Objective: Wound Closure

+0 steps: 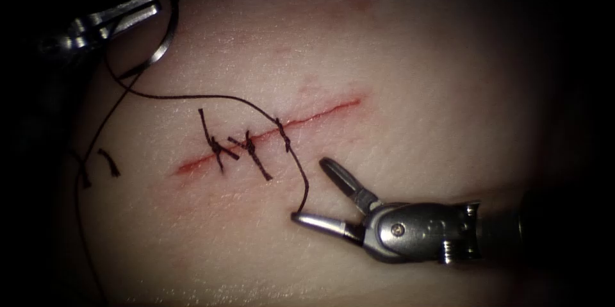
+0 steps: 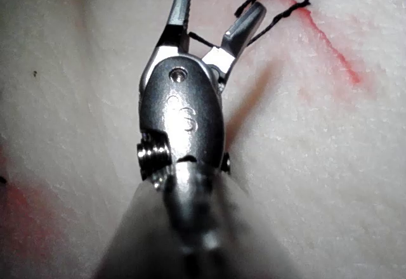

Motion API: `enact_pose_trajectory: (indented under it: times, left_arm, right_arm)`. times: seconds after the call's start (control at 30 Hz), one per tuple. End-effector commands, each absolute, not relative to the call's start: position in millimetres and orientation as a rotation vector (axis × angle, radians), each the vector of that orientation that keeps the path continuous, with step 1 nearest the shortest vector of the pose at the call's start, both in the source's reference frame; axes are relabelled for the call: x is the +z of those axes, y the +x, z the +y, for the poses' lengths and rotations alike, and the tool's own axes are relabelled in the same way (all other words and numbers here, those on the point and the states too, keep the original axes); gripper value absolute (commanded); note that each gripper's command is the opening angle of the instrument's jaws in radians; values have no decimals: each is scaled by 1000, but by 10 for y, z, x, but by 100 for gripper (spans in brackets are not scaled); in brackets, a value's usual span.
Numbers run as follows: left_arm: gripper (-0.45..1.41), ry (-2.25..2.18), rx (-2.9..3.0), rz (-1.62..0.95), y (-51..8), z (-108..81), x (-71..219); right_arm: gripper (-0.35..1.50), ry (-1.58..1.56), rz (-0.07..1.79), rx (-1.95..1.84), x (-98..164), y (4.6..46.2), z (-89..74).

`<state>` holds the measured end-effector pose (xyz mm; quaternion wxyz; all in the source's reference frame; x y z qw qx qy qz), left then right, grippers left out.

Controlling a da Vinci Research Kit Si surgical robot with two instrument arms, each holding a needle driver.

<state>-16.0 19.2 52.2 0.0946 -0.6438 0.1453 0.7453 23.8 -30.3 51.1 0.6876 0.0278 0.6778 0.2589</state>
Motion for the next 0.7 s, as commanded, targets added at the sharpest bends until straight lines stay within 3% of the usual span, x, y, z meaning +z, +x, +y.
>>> enact_pose_trajectory:
  times: [0.03,0.23,0.53,0.7]
  left_arm:
    - [-45,-1931,2206,411,-170,188,522]
    - [-45,-2029,2170,305,-193,156,500]
    - [-45,-2100,2155,189,-198,129,477]
    - [-45,-2112,2133,156,-198,121,467]
  right_arm:
    - [120,82,1513,557,511,243,-304]
    - [89,193,1493,453,504,256,-296]
    - [66,301,1484,329,518,306,-290]
    - [4,334,1479,279,529,332,-290]
